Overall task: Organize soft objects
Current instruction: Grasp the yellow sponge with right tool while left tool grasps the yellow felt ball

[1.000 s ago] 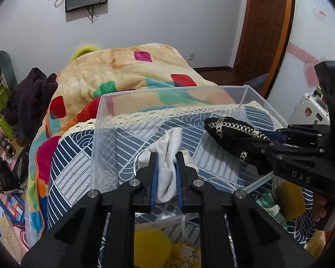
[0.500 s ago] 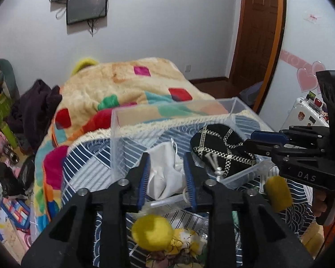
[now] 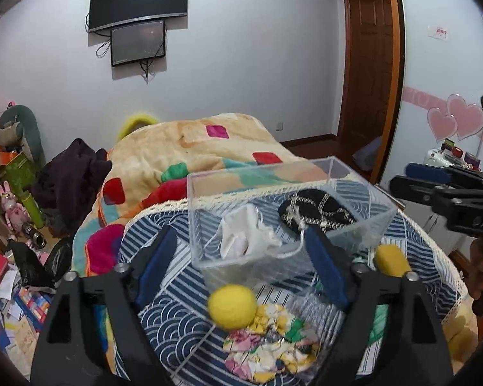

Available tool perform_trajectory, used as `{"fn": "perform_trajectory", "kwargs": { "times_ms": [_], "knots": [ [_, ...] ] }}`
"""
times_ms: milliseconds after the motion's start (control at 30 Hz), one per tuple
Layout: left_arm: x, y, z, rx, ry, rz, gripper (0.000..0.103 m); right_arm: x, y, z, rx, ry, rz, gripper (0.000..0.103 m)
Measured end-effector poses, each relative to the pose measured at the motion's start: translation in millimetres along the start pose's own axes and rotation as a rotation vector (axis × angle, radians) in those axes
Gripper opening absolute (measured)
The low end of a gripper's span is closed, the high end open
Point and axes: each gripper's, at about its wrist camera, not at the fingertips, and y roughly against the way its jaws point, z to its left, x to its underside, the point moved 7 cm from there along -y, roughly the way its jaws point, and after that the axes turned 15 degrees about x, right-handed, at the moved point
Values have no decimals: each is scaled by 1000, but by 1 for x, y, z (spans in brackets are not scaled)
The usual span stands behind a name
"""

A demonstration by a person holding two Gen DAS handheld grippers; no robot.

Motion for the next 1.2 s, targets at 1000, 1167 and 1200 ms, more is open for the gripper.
{"fn": "perform_trajectory", "kwargs": {
  "times_ms": [1000, 1167, 1200],
  "knots": [
    [80, -40, 13, 10, 51, 167, 40, 113, -21, -21, 46, -66, 254, 41],
    [75, -30, 12, 25, 65, 142, 39, 110, -18, -24, 60, -64, 234, 37],
    [73, -26, 12, 25, 69, 132, 39, 107, -16, -25, 62, -66, 225, 37]
  ]
}}
